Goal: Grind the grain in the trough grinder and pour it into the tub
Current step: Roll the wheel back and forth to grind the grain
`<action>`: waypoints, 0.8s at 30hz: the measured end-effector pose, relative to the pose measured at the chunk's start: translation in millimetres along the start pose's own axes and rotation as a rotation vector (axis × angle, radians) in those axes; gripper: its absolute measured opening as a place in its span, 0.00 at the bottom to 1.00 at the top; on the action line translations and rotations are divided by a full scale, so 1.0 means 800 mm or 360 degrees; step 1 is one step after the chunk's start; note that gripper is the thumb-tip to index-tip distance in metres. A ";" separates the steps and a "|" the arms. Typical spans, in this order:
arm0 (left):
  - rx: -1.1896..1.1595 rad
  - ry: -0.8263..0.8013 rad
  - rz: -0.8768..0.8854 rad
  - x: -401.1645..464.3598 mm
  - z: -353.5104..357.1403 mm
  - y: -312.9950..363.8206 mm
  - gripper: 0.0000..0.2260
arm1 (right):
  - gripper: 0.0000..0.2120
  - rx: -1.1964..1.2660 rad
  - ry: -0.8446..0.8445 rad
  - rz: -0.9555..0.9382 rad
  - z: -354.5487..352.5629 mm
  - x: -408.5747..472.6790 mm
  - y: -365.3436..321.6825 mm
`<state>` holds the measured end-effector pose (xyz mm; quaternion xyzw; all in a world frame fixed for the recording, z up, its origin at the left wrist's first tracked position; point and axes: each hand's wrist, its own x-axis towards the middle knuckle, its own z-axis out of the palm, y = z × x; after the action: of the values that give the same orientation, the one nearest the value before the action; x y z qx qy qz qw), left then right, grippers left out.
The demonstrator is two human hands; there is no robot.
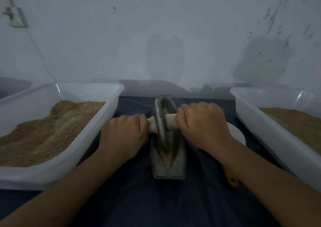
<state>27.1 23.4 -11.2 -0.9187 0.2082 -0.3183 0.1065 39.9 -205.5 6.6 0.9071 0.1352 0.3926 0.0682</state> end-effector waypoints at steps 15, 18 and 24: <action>-0.0043 -0.0299 -0.0385 0.124 0.053 -0.011 0.13 | 0.13 0.0055 -0.0780 0.0199 0.063 0.089 0.034; 0.0041 -0.0100 -0.0156 0.064 0.028 -0.003 0.06 | 0.10 -0.0006 -0.0496 0.0061 0.030 0.036 0.017; -0.0293 0.0101 -0.0112 -0.028 -0.006 0.000 0.11 | 0.22 0.0039 0.0205 0.0037 -0.015 -0.020 -0.012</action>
<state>7.7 33.2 -19.4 -0.9208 0.2075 -0.3302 0.0037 18.8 -200.7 1.4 0.8823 0.1337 0.4493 0.0438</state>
